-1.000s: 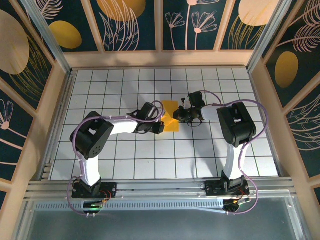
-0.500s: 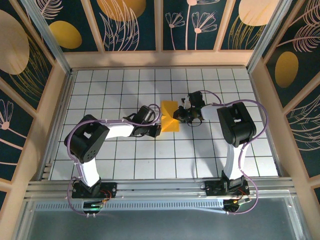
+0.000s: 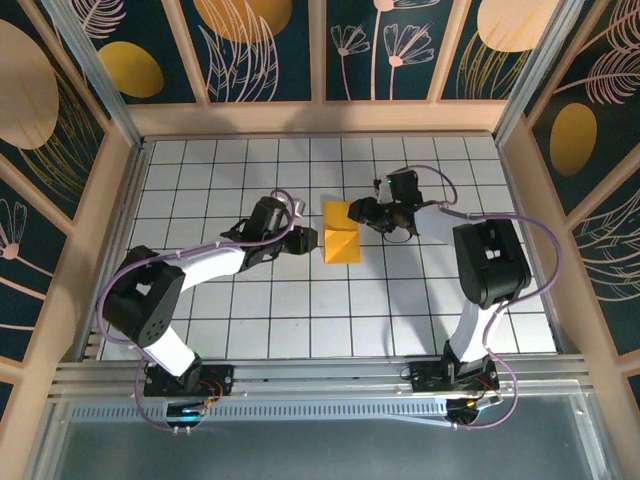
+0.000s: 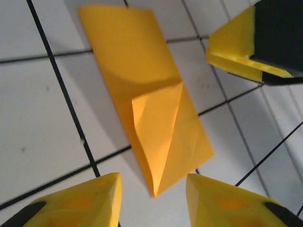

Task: Fold a paper plane with a square sheet of paper (fold left side to right side)
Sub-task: Fold the triangle a second time at the center of the table, then turn over the paper at the center of the table.

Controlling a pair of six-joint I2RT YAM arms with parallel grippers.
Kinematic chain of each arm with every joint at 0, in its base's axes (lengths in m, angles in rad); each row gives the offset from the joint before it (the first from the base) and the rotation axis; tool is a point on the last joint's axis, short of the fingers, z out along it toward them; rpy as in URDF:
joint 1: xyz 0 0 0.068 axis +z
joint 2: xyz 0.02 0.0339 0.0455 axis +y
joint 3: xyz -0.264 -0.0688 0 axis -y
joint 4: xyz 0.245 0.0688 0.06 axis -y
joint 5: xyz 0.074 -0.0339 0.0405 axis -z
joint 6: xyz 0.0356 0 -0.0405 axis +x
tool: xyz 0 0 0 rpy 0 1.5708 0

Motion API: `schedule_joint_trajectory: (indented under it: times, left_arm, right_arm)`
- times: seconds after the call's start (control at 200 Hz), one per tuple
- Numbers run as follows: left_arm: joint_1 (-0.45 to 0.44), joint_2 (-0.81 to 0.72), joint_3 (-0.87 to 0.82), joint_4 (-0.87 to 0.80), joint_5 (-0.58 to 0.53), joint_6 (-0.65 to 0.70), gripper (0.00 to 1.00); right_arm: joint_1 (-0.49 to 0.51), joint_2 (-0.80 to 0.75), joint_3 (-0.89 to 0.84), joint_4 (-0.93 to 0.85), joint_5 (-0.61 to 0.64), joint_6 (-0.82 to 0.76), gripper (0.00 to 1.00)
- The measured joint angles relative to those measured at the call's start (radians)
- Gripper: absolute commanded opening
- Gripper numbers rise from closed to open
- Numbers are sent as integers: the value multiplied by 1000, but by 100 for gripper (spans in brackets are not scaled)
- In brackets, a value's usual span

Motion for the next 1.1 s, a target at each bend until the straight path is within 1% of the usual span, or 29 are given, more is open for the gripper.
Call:
schedule_joint_trajectory:
  times: [0.125, 0.195, 0.24, 0.475, 0.671, 0.906, 1.096]
  left_arm:
    - [31, -3, -24, 74, 16, -60, 54]
    - [49, -3, -39, 101, 21, -87, 57]
    - [58, -3, -44, 111, 23, -102, 58]
    - [67, 50, -34, 183, 80, -148, 60]
    - [68, 162, 29, 196, 137, -159, 60]
    - [65, 292, 159, 202, 214, -159, 58]
    - [59, 348, 220, 193, 226, -157, 57]
  right_arm:
    - [-50, -74, -57, 22, 21, -9, 85]
    - [-73, -99, -87, 26, 34, -10, 95]
    - [-88, -112, -110, 29, 37, -14, 99]
    - [-151, -171, -215, 47, 42, -9, 99]
    - [-202, -180, -295, 111, 0, 20, 99]
    - [-211, -180, -326, 163, -45, 40, 99]
    - [-211, -180, -326, 183, -66, 49, 97]
